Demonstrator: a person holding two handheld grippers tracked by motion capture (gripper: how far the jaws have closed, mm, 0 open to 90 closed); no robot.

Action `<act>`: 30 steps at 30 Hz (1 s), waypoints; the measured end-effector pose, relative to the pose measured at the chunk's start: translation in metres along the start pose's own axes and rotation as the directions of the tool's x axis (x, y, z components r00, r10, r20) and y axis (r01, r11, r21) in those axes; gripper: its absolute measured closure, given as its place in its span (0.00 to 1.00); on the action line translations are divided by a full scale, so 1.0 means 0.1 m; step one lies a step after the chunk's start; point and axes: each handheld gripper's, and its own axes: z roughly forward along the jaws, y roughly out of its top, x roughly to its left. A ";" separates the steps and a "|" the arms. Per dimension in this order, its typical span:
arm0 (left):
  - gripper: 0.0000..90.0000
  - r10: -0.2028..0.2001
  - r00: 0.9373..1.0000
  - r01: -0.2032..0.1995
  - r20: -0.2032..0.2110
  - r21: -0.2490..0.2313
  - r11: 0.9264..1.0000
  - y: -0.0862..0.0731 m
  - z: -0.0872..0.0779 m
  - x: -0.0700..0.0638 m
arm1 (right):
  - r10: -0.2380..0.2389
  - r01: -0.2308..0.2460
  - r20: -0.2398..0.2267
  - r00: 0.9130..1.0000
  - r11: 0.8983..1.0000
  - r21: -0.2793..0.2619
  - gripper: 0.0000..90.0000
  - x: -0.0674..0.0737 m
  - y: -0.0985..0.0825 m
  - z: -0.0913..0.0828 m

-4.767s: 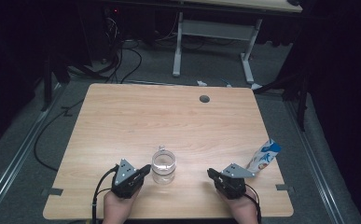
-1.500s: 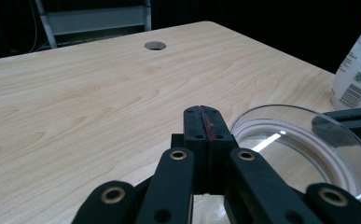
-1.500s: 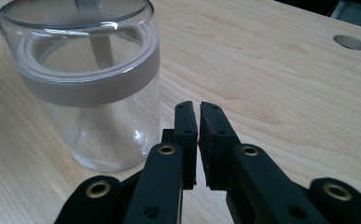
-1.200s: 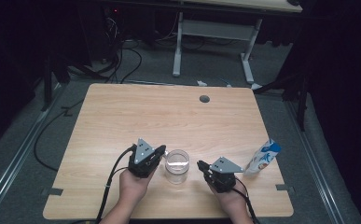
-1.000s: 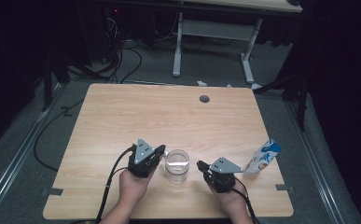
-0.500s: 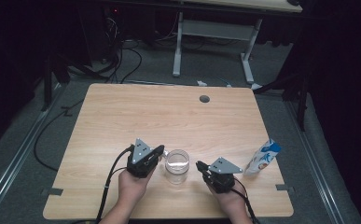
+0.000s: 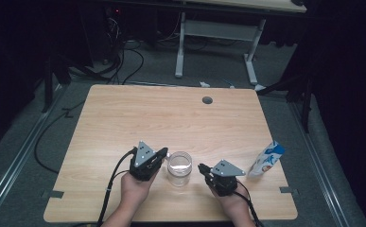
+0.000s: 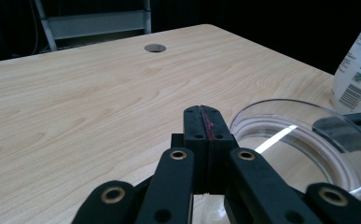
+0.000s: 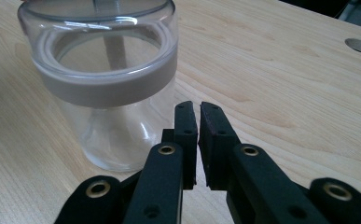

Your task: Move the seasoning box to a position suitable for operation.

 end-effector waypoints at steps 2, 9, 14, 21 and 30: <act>1.00 -0.001 1.000 0.001 -0.001 0.000 1.000 0.00 0.00 0.00 | -0.001 0.001 -0.001 1.000 1.000 -0.002 0.95 0.00 0.00 0.00; 1.00 -0.009 1.000 0.009 -0.005 0.006 1.000 -0.03 0.02 0.02 | -0.007 0.007 -0.005 1.000 1.000 -0.017 0.97 0.02 0.02 -0.03; 1.00 -0.013 1.000 0.013 -0.005 0.003 1.000 -0.02 0.01 0.02 | -0.009 0.009 -0.011 1.000 0.999 -0.054 1.00 0.04 0.05 -0.08; 1.00 -0.016 1.000 0.016 0.001 -0.001 1.000 -0.03 0.02 0.02 | -0.016 0.006 -0.078 0.997 0.992 -0.126 1.00 0.18 0.19 -0.16; 1.00 -0.028 1.000 0.028 0.003 -0.031 0.999 -0.07 -0.09 -0.01 | -0.027 0.012 -0.102 0.994 0.991 -0.137 1.00 0.27 0.28 -0.15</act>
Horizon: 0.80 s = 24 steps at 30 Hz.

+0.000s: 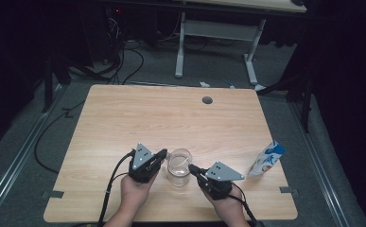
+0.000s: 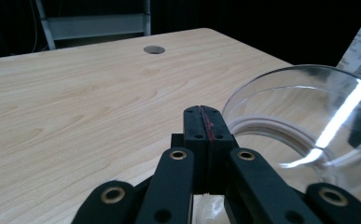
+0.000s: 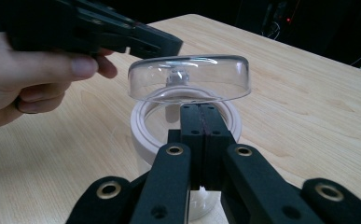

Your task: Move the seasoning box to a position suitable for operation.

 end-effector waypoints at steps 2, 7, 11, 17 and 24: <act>1.00 -0.010 1.000 0.010 0.010 -0.005 1.000 -0.01 -0.03 0.00 | 0.000 0.000 0.005 1.000 1.000 0.003 1.00 0.00 0.00 0.00; 1.00 -0.009 1.000 0.009 0.015 -0.006 1.000 -0.15 -0.17 -0.02 | -0.012 0.012 0.019 1.000 1.000 0.014 1.00 0.02 -0.01 0.00; 1.00 -0.012 0.999 0.011 0.036 0.028 1.000 -0.26 -0.21 -0.02 | -0.009 0.008 0.024 1.000 1.000 0.029 1.00 0.01 -0.02 0.02; 1.00 0.002 0.997 -0.007 0.080 0.064 0.998 -0.36 -0.21 -0.13 | -0.014 0.013 0.028 1.000 1.000 0.015 1.00 0.03 0.02 -0.01; 1.00 0.009 0.993 -0.014 0.114 0.050 0.999 -0.33 -0.20 -0.26 | -0.025 0.025 0.030 0.999 1.000 0.001 1.00 0.06 0.05 -0.04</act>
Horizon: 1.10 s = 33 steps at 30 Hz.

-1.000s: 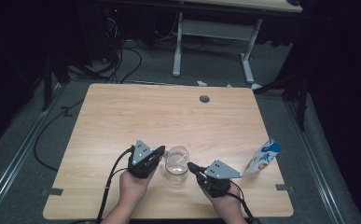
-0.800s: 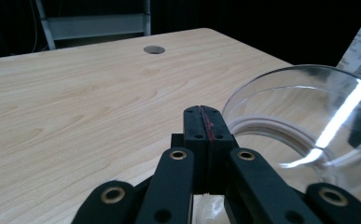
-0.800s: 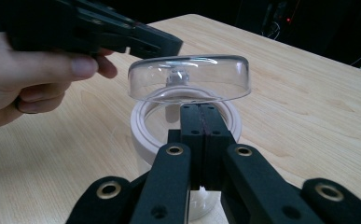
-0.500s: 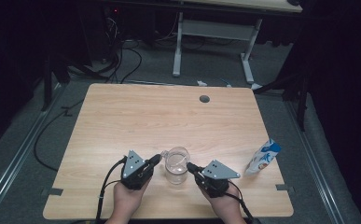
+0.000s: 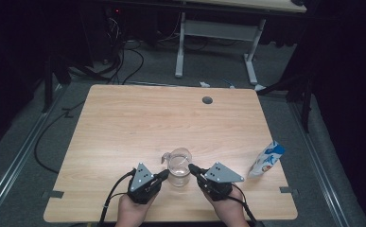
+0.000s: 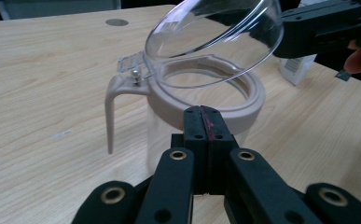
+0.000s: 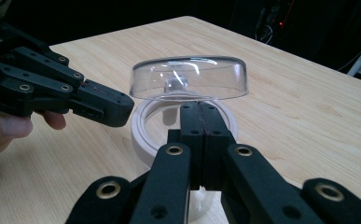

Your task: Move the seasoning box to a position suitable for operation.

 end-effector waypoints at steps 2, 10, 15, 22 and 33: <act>1.00 -0.007 1.000 0.007 0.006 -0.005 1.000 0.01 0.00 -0.01 | -0.003 0.003 -0.001 1.000 1.000 0.001 1.00 0.00 0.00 0.00; 1.00 -0.017 1.000 0.018 0.007 -0.029 0.999 0.07 0.02 -0.04 | -0.001 0.001 0.001 1.000 1.000 0.001 1.00 0.00 -0.01 -0.02; 1.00 -0.024 1.000 0.024 0.005 -0.035 0.999 0.07 0.03 -0.04 | 0.000 0.000 -0.004 1.000 1.000 0.003 0.99 -0.01 -0.02 0.00; 1.00 -0.030 0.999 0.031 0.009 -0.045 0.999 0.08 0.02 -0.04 | 0.014 -0.014 -0.001 1.000 1.000 0.025 0.99 -0.05 -0.07 0.07; 1.00 -0.039 0.999 0.040 0.011 -0.059 0.997 0.09 0.02 -0.04 | 0.023 -0.023 -0.001 1.000 0.999 0.033 0.99 -0.05 -0.10 0.15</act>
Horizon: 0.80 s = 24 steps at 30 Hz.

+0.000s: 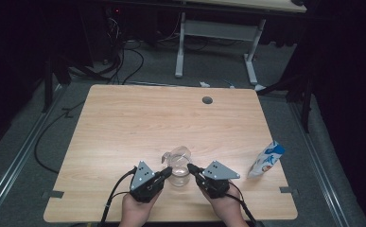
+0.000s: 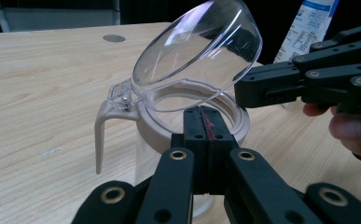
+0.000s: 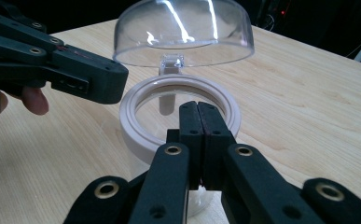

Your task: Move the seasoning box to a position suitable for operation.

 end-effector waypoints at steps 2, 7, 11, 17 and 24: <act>1.00 -0.006 1.000 0.006 -0.001 -0.007 1.000 0.01 -0.01 0.01 | -0.008 0.008 -0.001 1.000 1.000 -0.003 1.00 0.00 -0.01 0.01; 1.00 -0.012 1.000 0.012 -0.002 -0.017 1.000 0.02 -0.01 0.03 | -0.004 0.004 -0.003 1.000 1.000 -0.008 1.00 0.00 -0.02 0.01; 1.00 -0.027 1.000 0.026 -0.004 -0.034 0.999 0.04 -0.02 0.06 | -0.003 0.003 -0.003 1.000 1.000 -0.011 1.00 0.01 -0.02 0.01; 1.00 -0.042 0.999 0.041 -0.010 -0.047 0.998 0.06 -0.04 0.11 | -0.006 0.006 -0.004 1.000 1.000 -0.012 1.00 0.01 -0.02 0.01; 1.00 -0.072 0.997 0.070 -0.030 -0.065 0.995 0.07 -0.07 0.21 | -0.010 0.010 -0.008 1.000 1.000 -0.014 1.00 0.01 -0.02 0.01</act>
